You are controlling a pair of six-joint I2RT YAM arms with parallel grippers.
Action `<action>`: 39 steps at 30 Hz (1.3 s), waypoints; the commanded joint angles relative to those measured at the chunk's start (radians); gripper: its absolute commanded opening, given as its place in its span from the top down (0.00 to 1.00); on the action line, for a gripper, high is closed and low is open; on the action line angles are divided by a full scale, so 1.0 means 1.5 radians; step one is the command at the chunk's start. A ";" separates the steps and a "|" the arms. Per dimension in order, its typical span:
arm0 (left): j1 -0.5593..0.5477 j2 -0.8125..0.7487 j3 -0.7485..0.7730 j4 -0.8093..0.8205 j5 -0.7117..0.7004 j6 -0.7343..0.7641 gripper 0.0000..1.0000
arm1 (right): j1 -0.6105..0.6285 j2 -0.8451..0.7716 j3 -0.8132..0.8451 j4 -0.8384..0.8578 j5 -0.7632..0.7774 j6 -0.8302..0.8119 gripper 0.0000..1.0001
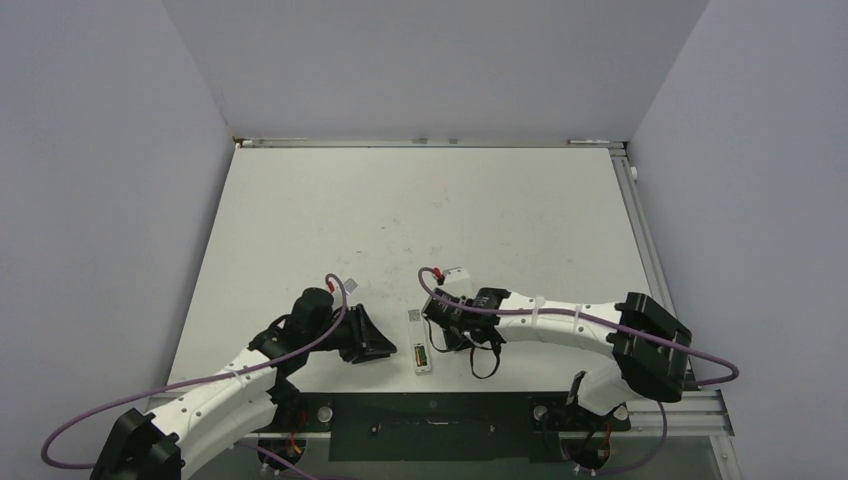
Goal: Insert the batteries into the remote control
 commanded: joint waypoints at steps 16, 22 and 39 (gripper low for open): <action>0.021 -0.083 0.198 -0.252 -0.015 0.176 0.70 | 0.153 0.065 0.138 -0.018 0.059 0.149 0.91; 0.024 -0.090 0.253 -0.345 -0.054 0.231 0.70 | 0.157 0.095 0.144 -0.008 0.069 0.171 0.91; 0.031 -0.079 0.289 -0.398 -0.077 0.283 0.70 | 0.157 0.141 0.169 -0.004 0.066 0.173 0.91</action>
